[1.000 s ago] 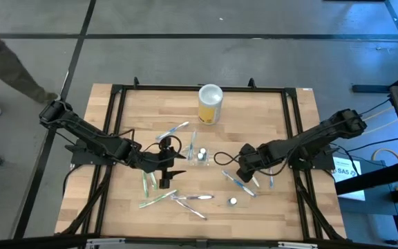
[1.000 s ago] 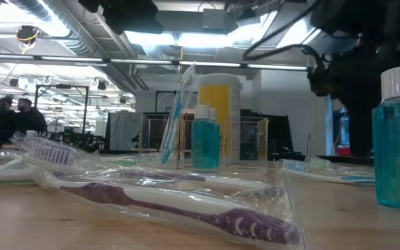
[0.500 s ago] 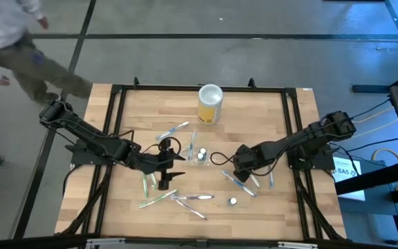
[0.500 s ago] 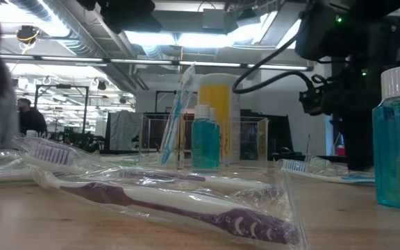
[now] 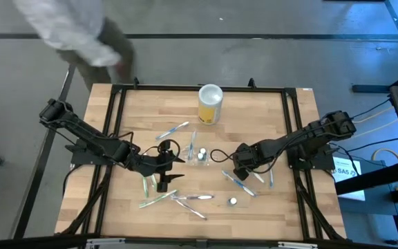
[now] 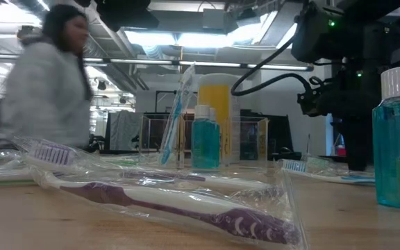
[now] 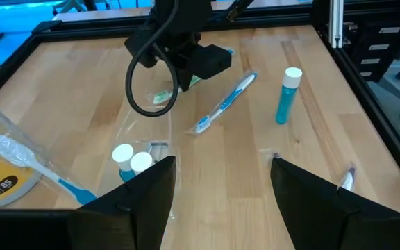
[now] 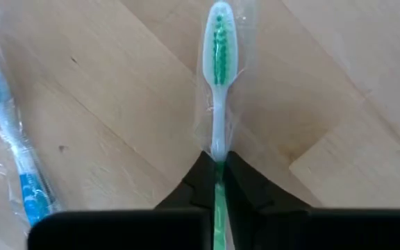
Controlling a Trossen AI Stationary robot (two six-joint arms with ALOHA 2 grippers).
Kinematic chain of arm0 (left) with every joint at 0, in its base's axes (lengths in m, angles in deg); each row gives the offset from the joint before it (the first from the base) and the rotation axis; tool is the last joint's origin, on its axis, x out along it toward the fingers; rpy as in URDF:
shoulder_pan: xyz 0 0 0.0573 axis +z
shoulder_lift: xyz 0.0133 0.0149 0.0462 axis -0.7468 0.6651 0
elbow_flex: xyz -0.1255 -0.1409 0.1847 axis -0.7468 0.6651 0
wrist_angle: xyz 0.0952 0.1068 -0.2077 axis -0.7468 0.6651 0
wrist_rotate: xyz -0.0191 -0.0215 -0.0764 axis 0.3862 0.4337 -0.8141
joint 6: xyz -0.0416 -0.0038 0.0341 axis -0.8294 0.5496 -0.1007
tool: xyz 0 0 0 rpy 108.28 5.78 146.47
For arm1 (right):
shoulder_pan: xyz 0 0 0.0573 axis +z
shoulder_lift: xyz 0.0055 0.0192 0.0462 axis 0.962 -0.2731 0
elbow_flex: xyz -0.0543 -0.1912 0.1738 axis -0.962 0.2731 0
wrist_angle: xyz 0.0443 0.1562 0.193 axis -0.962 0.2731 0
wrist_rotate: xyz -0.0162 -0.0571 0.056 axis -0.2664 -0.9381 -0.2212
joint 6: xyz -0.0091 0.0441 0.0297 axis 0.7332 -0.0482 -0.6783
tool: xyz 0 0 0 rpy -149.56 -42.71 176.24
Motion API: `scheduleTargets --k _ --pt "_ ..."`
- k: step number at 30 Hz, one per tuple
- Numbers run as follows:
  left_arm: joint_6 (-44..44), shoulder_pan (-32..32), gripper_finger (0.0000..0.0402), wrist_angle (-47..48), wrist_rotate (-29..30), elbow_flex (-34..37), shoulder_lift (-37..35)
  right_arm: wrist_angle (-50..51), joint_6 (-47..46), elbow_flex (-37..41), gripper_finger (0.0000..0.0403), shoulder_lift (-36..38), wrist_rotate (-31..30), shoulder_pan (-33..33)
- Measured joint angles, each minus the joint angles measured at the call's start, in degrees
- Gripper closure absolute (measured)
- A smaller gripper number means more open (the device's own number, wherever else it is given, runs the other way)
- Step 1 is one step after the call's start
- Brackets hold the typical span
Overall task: Pick & Place toothbrushing station
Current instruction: Put the green toothbrush into the transparent organizer
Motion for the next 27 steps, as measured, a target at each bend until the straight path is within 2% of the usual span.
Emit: scheduleTargets --k 14,20,27 --pt "0.04 0.00 0.0168 0.13 0.00 0.00 0.00 1.91 0.17 0.47 0.0400 3.47 -1.91 0.83" --pt "0.04 0.00 0.0168 0.24 0.00 0.00 0.00 6.05 -0.95 0.52 0.0400 7.64 -2.81 1.62" --pt "0.07 0.00 0.0168 0.26 0.02 0.00 0.00 6.12 -1.36 0.44 0.0401 14.01 -5.48 2.72"
